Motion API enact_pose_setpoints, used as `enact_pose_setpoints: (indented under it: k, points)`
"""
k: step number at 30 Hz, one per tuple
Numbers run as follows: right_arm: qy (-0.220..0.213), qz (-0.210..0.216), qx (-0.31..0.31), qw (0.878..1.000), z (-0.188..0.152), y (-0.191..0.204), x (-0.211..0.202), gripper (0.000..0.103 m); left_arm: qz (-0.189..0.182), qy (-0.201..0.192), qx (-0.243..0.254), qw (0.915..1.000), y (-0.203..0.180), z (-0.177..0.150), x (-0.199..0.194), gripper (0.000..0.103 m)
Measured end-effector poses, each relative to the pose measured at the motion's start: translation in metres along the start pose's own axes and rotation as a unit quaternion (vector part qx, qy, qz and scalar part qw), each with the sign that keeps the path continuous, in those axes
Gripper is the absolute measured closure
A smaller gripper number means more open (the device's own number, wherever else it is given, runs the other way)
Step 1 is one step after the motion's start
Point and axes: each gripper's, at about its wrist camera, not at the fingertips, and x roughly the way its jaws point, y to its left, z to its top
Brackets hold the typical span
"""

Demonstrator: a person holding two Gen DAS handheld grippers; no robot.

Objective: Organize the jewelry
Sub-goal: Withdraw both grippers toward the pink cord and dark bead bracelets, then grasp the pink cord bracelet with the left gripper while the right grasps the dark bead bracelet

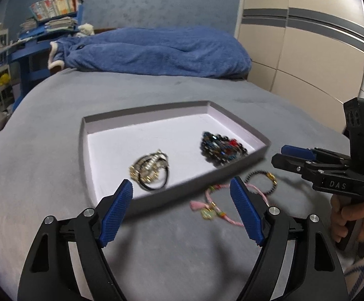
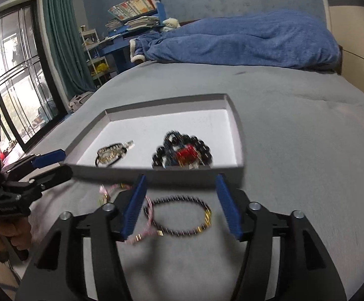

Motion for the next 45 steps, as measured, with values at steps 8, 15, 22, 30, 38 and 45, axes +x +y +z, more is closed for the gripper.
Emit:
enact_pose_setpoints:
  k: [8,15,22,30,38,45]
  points:
    - [0.002,-0.015,0.021,1.0,-0.02,-0.011,-0.01,0.037,-0.027,0.026,0.017,0.9992,-0.013,-0.015,0.001,0.023]
    - [0.031,-0.026,0.026,0.999,-0.026,-0.013,0.003,0.036,-0.042,0.056,0.033,0.997,-0.019,-0.019,0.013,0.023]
    - [0.042,-0.032,0.028,0.998,-0.026,-0.014,0.01,0.036,-0.046,0.092,0.047,0.9936,-0.031,-0.011,0.042,0.03]
    - [0.049,-0.036,0.028,0.998,-0.026,-0.015,0.014,0.036,-0.02,0.125,0.031,0.9915,-0.022,-0.015,0.059,0.087]
    - [0.059,-0.04,0.035,0.997,-0.024,-0.017,0.018,0.036,-0.018,0.107,0.016,0.994,-0.01,-0.031,0.03,0.087]
    - [0.085,-0.066,0.02,0.994,-0.012,-0.012,0.036,0.037,-0.018,0.105,-0.013,0.9942,0.001,-0.03,0.03,0.087]
